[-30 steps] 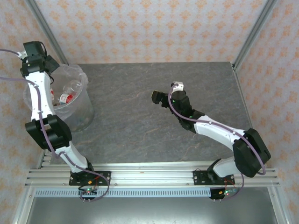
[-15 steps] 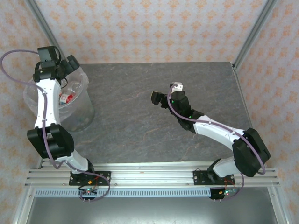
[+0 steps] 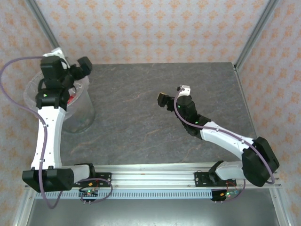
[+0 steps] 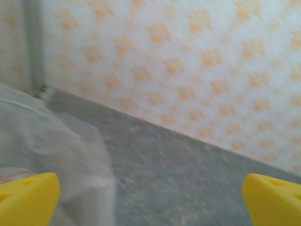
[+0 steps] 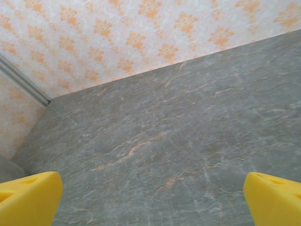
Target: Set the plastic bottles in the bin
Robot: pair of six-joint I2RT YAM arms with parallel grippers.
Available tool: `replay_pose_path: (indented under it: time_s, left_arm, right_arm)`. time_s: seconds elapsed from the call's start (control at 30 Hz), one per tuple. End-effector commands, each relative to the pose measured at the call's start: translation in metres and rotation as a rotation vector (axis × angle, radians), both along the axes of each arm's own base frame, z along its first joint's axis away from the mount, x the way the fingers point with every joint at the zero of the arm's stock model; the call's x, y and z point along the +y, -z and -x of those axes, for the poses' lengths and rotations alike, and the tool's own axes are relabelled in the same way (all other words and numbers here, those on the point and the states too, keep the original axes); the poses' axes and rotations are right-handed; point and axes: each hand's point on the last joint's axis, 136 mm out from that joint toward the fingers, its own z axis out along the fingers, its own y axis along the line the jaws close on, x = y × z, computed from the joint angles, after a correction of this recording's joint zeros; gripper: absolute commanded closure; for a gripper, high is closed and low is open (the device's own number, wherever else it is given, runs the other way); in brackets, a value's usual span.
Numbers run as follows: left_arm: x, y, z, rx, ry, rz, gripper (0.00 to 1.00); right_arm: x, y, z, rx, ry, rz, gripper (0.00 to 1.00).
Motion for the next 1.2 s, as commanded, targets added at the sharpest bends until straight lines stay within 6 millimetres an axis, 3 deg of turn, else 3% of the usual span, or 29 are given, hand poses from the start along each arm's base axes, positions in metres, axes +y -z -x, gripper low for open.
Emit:
replay_pose_path:
  time_s: [0.0, 0.2, 0.33, 0.57, 0.87, 1.03, 1.17]
  left_arm:
    - [-0.039, 0.003, -0.003, -0.049, 0.095, -0.052, 0.0]
    - [-0.103, 0.015, 0.006, -0.079, 0.28, -0.15, 0.0]
    - [-0.122, 0.04, 0.008, -0.051, 0.327, -0.198, 0.0]
    - [-0.106, 0.102, 0.003, -0.028, 0.232, -0.243, 0.0]
    - [-0.051, 0.196, 0.014, 0.096, 0.038, -0.496, 0.0]
    - [-0.012, 0.236, 0.014, 0.184, -0.048, -0.449, 0.0]
    - [-0.007, 0.259, 0.006, 0.184, 0.006, -0.488, 0.0]
  right_arm:
    - [-0.031, -0.007, -0.001, -0.051, 0.128, 0.04, 0.01]
    - [-0.073, -0.005, 0.002, -0.085, 0.307, 0.109, 0.01]
    - [-0.101, -0.011, 0.01, -0.115, 0.394, 0.157, 0.01]
    - [-0.158, 0.01, 0.016, -0.073, 0.529, 0.256, 0.01]
    - [-0.229, 0.049, 0.027, 0.02, 0.707, 0.338, 0.01]
    - [-0.245, 0.051, 0.027, 0.014, 0.717, 0.357, 0.01]
    - [-0.255, 0.066, 0.027, 0.061, 0.716, 0.416, 0.01]
